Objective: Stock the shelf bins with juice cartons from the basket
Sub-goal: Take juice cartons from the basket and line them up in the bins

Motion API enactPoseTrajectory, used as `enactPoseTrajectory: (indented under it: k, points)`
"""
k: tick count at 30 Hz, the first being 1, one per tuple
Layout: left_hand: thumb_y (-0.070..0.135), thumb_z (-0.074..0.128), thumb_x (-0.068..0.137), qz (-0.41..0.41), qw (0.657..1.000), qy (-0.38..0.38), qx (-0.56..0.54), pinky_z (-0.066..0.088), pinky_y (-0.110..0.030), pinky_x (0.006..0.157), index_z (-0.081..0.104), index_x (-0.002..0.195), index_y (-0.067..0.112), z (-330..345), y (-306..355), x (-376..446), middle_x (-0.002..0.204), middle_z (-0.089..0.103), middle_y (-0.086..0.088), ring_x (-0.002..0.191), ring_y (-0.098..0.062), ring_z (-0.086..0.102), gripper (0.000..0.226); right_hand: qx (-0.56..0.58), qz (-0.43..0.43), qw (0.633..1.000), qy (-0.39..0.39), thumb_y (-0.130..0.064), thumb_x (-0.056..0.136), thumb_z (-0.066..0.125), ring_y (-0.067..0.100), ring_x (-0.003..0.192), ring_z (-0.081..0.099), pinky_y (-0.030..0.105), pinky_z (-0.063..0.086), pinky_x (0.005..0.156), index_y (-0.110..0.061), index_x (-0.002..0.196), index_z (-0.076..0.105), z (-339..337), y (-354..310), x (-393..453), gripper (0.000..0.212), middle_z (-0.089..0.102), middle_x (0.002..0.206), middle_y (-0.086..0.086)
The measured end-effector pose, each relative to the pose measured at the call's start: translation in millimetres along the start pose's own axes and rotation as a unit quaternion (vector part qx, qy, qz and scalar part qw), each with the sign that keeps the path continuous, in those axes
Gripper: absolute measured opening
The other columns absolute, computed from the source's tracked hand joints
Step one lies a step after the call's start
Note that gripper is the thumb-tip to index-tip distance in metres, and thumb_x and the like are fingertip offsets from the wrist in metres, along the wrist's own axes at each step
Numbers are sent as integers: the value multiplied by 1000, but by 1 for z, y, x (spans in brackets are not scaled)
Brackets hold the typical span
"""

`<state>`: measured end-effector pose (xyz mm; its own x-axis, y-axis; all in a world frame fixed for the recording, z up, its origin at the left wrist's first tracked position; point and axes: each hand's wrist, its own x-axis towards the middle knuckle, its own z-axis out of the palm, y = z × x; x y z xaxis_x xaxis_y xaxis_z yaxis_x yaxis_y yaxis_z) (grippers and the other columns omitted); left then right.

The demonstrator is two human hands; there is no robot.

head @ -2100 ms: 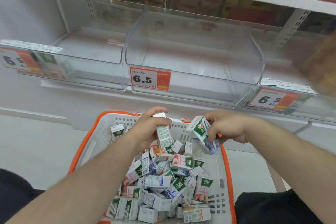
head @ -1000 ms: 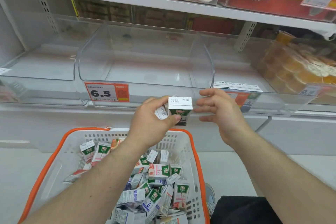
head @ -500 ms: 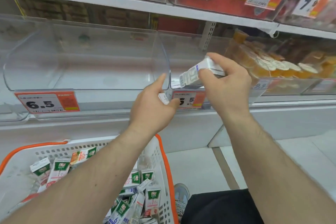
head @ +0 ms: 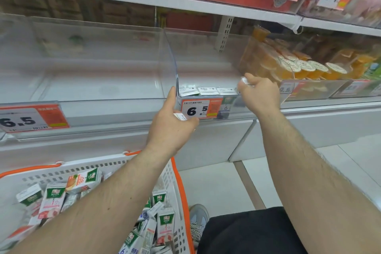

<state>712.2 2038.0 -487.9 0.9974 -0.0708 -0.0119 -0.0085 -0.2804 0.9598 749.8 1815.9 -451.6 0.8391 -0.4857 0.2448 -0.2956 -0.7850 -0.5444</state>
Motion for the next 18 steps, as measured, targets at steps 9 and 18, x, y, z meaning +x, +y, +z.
enactPoseTrajectory:
  k: [9, 18]
  points:
    - [16, 67, 89, -24, 995, -18, -92, 36, -8, 75, 22, 150, 45, -2, 3, -1, 92, 45, 37, 89, 6, 50, 81, -140, 24, 987, -70, -35, 88, 37, 28, 115, 56, 48, 16, 114, -28, 101, 71, 2, -11, 3, 37, 69, 98, -1]
    - [22, 50, 96, -107, 954, 21, -280, 43, -27, 64, 56, 124, 31, -26, 13, -19, 95, 63, 1, 72, -11, 60, 29, -241, 49, 963, -107, -61, 94, 3, 30, 149, 12, 61, -5, 116, -28, 135, 57, 2, -17, -5, 75, 40, 152, 9]
